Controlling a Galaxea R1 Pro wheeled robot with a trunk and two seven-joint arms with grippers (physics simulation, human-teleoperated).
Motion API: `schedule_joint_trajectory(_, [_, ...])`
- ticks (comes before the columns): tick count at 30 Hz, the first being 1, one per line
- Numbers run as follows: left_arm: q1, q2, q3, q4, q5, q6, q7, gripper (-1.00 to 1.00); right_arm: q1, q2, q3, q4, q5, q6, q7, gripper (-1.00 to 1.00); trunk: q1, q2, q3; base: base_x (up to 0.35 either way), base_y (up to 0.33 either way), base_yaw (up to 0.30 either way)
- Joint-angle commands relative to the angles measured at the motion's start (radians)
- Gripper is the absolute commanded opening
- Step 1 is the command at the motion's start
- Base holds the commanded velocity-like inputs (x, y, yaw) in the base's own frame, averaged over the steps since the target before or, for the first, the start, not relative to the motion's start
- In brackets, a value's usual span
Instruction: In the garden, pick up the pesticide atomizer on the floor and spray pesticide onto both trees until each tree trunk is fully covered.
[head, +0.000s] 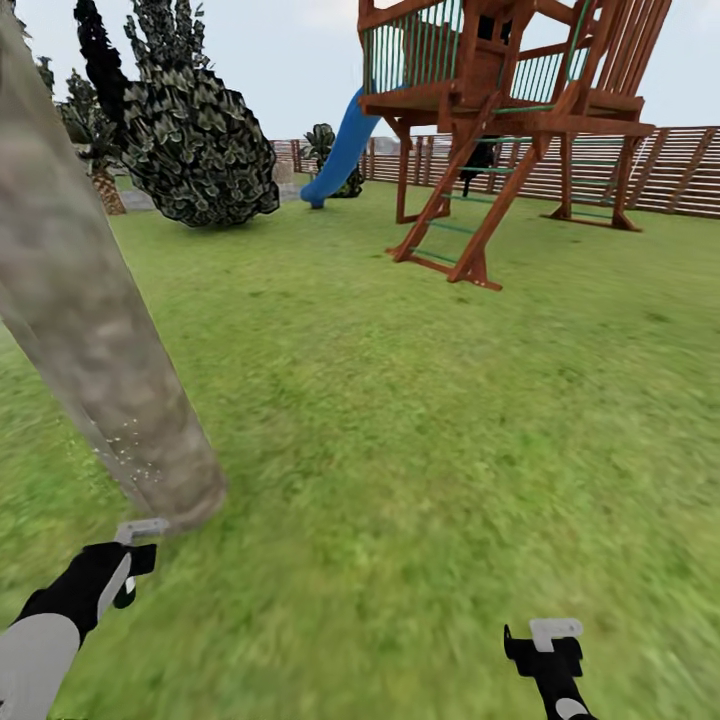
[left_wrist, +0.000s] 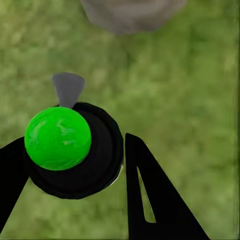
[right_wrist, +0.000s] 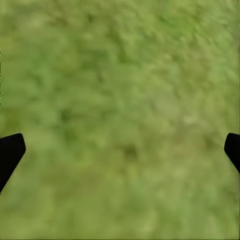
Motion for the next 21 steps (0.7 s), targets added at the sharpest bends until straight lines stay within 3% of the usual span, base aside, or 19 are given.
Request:
schedule_joint_trajectory(1, [-0.001,-0.003,0.005,0.0,-0.007,0.002,0.0,-1.0,0.0,0.0,-0.008,0.0,0.011,-0.003,-0.003,1.0,0.0,0.0,-0.001,0.059,-0.062,0.245])
schedule_joint_trajectory(3, [-0.001,-0.013,0.006,0.0,-0.006,-0.001,0.002,-1.0,0.0,0.0,-0.008,0.001,0.011,-0.002,-0.003,1.0,0.0,0.0,-0.001,0.011,-0.011,0.271])
schedule_joint_trajectory(6, [-0.001,-0.056,0.007,-0.001,-0.007,-0.005,0.024,-1.0,0.0,0.0,-0.008,0.0,0.011,-0.003,-0.003,1.0,0.0,0.0,-0.001,0.002,-0.002,0.276])
schedule_joint_trajectory(8, [-0.001,-0.102,0.008,0.0,-0.008,-0.068,0.062,-1.0,0.0,0.0,-0.008,0.001,0.011,-0.003,-0.003,1.0,0.0,0.0,-0.001,0.022,-0.018,0.276])
schedule_joint_trajectory(10, [-0.001,-0.118,0.008,0.0,-0.009,-0.084,0.076,-1.0,0.0,0.0,-0.008,0.0,0.011,-0.003,-0.003,1.0,0.0,0.0,-0.001,0.115,-0.118,0.24])
schedule_joint_trajectory(21, [-0.001,-0.122,0.012,-0.011,-0.008,-0.087,0.084,-1.0,0.0,-0.001,-0.008,-0.001,0.011,-0.002,-0.004,1.0,0.0,0.0,-0.001,0.197,-0.202,0.015])
